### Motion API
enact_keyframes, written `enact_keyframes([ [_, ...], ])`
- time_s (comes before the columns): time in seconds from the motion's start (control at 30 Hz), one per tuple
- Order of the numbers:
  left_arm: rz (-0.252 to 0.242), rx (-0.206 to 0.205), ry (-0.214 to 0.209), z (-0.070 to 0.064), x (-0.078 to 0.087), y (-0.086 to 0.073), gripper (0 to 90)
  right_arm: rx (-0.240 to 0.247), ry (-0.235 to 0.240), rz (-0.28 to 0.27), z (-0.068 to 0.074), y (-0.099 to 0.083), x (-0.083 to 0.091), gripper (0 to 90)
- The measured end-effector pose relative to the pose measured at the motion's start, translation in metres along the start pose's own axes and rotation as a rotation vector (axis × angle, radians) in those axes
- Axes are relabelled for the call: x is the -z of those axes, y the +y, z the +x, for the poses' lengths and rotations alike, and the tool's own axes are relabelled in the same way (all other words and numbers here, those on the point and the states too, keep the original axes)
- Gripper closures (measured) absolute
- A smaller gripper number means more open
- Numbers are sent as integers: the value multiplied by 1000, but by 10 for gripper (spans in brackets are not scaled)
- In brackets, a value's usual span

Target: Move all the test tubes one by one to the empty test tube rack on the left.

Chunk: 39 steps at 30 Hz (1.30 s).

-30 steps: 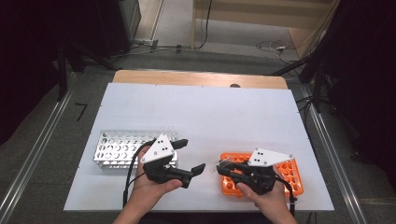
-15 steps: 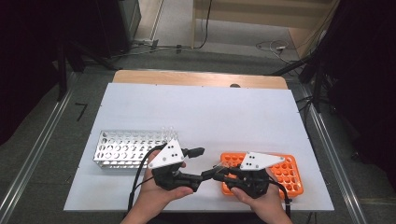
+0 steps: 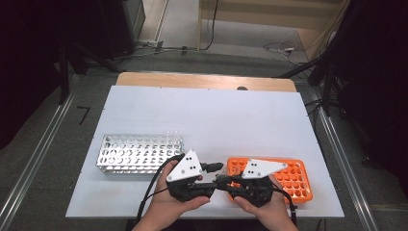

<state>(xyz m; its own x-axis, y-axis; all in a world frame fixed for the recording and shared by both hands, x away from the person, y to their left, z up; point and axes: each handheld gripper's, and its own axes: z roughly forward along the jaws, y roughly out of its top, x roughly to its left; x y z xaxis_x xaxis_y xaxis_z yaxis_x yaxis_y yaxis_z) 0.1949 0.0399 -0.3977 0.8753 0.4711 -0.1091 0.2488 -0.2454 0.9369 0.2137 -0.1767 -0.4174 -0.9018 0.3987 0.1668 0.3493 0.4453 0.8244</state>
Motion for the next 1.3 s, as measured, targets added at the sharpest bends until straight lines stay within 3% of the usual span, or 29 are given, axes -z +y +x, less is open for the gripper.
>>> enact_keyframes([
  [0.33,12,-21,1,-3,-3,-1,694,11,12,9,3,0,-2,738],
  [1.03,8,-59,42,-4,-1,0,758,5,29,7,2,1,-1,736],
  [1.3,-5,-53,47,-4,1,0,764,12,19,2,3,1,-1,736],
])
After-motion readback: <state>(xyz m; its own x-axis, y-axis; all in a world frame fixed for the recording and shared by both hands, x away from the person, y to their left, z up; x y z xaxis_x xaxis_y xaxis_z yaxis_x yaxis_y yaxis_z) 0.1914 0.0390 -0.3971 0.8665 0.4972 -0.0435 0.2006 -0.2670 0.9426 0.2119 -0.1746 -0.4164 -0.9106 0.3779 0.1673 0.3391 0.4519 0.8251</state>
